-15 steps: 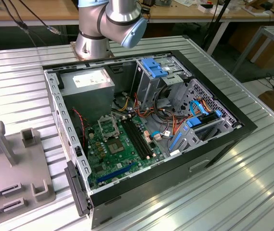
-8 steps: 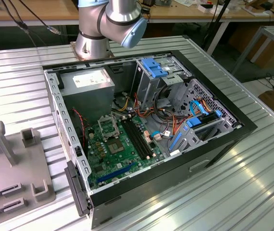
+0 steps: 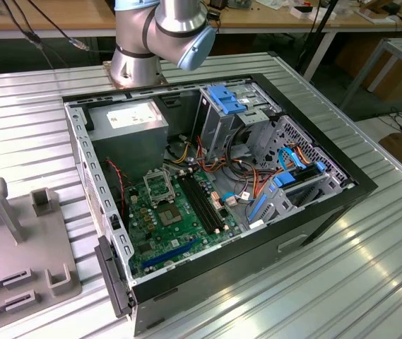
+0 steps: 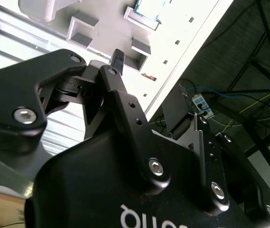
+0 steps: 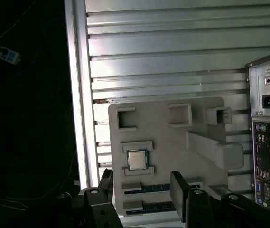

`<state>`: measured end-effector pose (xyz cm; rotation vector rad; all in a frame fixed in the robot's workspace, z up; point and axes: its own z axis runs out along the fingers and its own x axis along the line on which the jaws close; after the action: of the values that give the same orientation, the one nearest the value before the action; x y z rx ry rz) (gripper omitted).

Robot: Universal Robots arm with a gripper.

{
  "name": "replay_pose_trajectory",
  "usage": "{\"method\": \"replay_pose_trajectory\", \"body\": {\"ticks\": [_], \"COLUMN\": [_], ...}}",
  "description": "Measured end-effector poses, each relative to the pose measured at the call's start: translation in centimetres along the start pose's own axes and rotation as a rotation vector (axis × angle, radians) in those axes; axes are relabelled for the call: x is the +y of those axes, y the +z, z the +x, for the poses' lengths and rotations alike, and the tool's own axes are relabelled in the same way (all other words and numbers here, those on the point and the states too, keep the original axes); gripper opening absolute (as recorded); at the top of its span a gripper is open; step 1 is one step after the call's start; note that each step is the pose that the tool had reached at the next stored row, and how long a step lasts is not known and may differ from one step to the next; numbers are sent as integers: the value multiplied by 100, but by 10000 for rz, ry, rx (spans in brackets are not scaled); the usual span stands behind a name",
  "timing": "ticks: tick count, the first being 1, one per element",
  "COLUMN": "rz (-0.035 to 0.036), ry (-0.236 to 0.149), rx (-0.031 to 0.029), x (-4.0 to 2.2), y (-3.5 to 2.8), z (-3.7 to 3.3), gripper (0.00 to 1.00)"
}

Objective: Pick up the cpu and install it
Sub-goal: 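Pick up the cpu and move it towards the insertion slot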

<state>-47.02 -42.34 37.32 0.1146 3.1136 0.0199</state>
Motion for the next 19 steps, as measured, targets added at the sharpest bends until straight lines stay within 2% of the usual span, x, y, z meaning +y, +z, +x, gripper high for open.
{"method": "replay_pose_trajectory", "body": {"ticks": [19], "rz": [0], "ry": [-6], "rx": [0], "x": [0], "y": [0], "z": [7], "gripper": [60]}}
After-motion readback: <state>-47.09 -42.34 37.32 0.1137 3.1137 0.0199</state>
